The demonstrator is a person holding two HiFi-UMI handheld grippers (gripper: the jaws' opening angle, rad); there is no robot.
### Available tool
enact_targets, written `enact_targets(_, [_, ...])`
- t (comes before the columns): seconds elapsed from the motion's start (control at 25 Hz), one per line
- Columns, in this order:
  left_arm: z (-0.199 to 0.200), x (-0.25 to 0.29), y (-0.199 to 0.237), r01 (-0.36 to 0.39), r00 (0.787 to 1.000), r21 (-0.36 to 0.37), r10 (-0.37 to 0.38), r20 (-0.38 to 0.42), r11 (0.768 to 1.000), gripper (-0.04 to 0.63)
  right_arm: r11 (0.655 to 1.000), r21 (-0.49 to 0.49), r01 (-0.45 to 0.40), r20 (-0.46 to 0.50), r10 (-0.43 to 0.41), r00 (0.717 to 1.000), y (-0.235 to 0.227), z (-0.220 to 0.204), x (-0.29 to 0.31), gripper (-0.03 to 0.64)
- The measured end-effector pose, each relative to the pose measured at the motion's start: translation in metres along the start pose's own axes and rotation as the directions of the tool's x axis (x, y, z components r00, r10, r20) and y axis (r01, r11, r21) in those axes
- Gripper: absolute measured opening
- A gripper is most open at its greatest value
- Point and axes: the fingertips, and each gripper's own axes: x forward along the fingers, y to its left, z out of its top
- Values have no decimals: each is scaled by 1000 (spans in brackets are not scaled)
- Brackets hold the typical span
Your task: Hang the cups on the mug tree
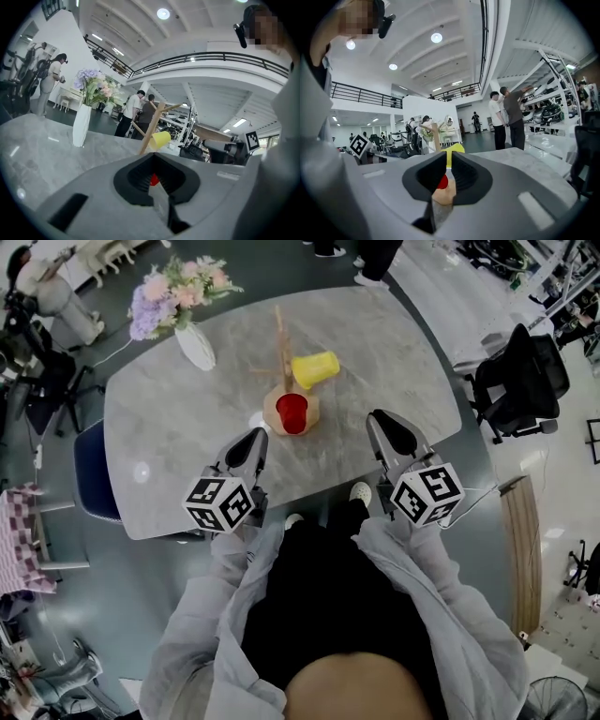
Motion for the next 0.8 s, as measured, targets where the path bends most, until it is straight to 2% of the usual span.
enact_targets(0.08, [-2, 1, 1, -16, 1000, 51, 18, -22, 999, -3, 1000, 6, 19, -21, -19, 1000, -7, -8, -3, 12])
enact_targets(0.2, [-6, 0, -1, -31, 998, 111, 36, -48, 993, -3, 999, 21, 47, -65, -45, 997, -15, -24, -5, 12])
enact_targets(0.6, [-13, -4, 1, -34, 996, 136, 45, -75, 990, -3, 1000, -7, 9, -167, -10, 986, -10, -55, 5, 12])
enact_targets(0.8, [-17, -3, -4, 0, 995, 142, 14, -96, 990, -3, 999, -29, -39, -224, 31, 974, -1, -66, 7, 11])
